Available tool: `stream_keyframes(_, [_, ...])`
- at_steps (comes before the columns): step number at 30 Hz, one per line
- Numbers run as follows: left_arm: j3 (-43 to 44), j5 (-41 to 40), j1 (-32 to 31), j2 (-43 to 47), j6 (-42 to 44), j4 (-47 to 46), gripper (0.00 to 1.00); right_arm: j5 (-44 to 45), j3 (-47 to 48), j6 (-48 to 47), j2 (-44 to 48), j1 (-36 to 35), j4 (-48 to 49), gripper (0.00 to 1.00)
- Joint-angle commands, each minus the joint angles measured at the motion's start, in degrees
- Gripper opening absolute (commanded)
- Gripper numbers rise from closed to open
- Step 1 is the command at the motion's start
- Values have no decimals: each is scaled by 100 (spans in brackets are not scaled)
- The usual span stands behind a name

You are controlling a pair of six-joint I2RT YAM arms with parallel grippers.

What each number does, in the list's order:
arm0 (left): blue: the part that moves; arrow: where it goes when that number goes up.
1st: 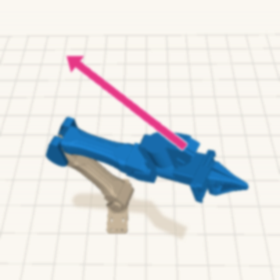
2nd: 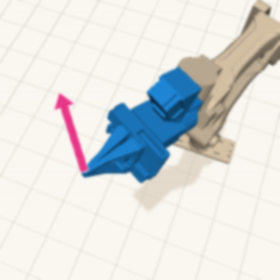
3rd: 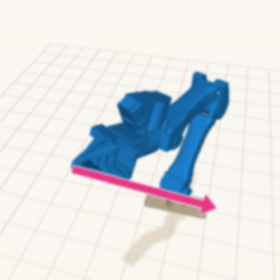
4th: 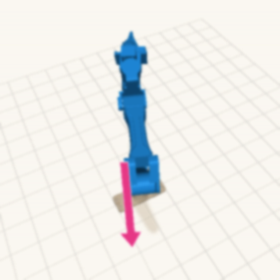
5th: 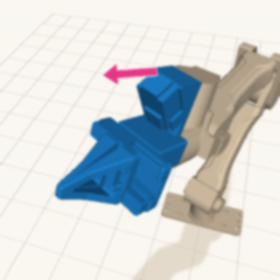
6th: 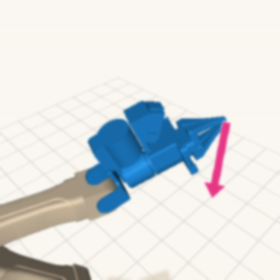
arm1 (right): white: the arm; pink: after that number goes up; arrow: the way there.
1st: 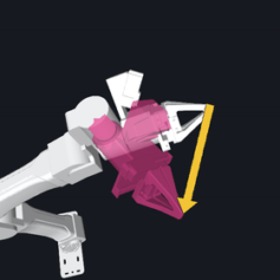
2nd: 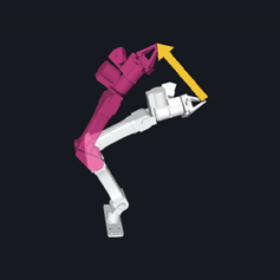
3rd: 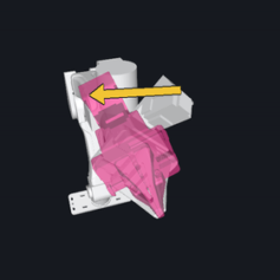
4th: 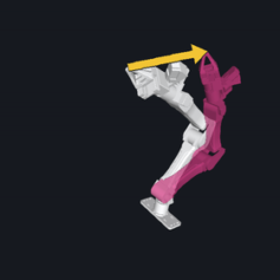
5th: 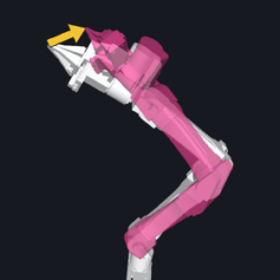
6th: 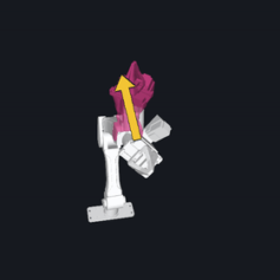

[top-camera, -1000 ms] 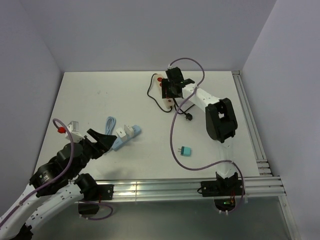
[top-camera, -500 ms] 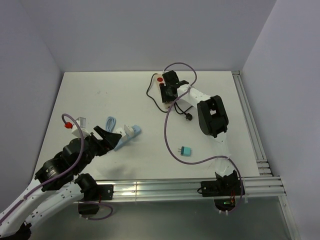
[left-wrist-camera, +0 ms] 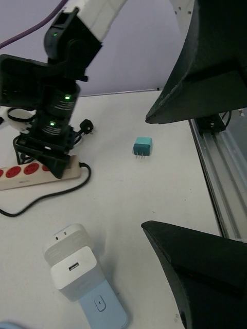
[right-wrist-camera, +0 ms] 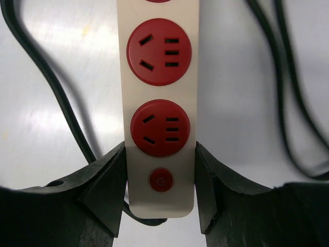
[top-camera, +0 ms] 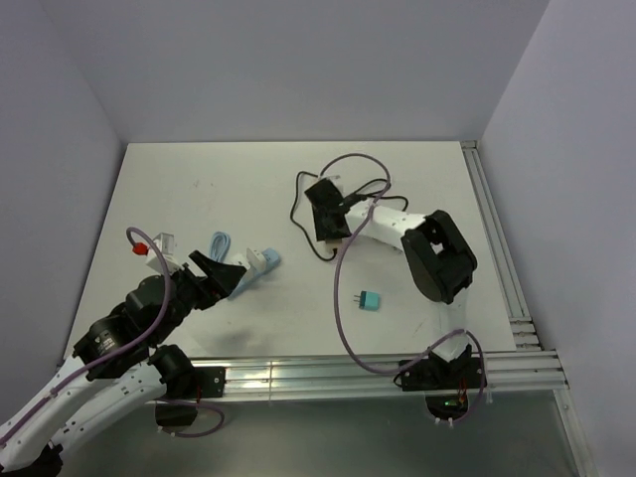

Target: Insert the plug

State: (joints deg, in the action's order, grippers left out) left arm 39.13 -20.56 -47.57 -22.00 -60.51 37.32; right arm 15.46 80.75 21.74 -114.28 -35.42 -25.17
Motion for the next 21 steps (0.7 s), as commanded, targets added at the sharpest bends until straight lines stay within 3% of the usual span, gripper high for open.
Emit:
stream_keyframes(1, [-11,192,11,-41,101,-357,82,623,-514,708,748,-675,-172,0])
stream_keyframes(10, [-90,289,11,29,154,-392,82,739,-1868,1544,1540,-1607,29,4])
stream_keyframes(11, [-99,298,2,46,154,-410,82,687,-1940,1588,1566,-1635,64,8])
stream_keyframes(12, [-116,307,11,47,162,-436,82,695,-2010,1614,1636,-1644,143,22])
stream_keyframes(15, [-117,377,2,-6,189,-463,82,774,-2221,1562,1908,-1696,214,46])
stream_keyframes(17, [-82,403,11,-67,206,-454,82,800,-2265,1483,2241,-1766,170,54])
stream_keyframes(21, [-73,482,11,-112,276,-498,82,1177,-2309,1702,2883,-1819,-530,58])
